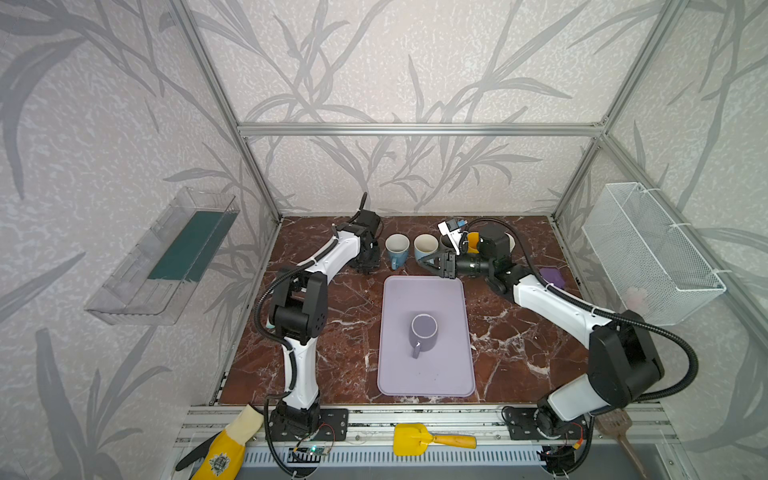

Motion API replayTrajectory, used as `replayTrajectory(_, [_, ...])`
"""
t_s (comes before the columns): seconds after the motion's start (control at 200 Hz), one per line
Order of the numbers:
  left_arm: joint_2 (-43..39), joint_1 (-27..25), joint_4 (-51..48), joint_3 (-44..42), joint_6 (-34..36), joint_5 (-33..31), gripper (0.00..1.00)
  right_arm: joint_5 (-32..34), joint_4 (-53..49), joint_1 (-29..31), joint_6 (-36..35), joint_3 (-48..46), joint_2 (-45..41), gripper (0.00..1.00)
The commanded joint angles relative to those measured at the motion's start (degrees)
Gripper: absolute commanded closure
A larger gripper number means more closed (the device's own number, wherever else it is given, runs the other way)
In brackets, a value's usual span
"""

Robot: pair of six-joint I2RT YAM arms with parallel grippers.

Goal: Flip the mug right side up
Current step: 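Carry the black mug with the left gripper toward the mug row, then set the black mug down with the left gripper while the right moves over the tray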

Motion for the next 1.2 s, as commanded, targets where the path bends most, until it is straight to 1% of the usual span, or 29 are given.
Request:
replayTrajectory(0.0, [0.8,-0.2,2.4,3.0,-0.2,-1.0,1.0,0.2,-0.3,-0.2,-1.2,-0.6,-1.7,0.69])
replayTrajectory(0.415, [2.6,-0.2,4.4,3.1,-1.8,0.0,1.0,0.9,-1.4,-0.2,-1.9,-1.2,-2.6,0.69])
replayTrajectory(0.82, [3.9,-0.2,3.1,3.4,-2.5,0.2,1.0,1.9,-4.4,-0.2,-3.3,-0.8,-2.9,0.67])
replayTrajectory(0.995, [3.8,-0.2,2.7,3.5,-2.5,0.0,0.87,2.4,-5.2,-0.2,-3.5,-0.7,-3.0,0.67])
replayTrajectory(1.195, [3.7,-0.2,2.1,3.8,-2.4,-0.6,0.79,2.6,-5.5,-0.2,-3.8,-0.7,-3.0,0.67])
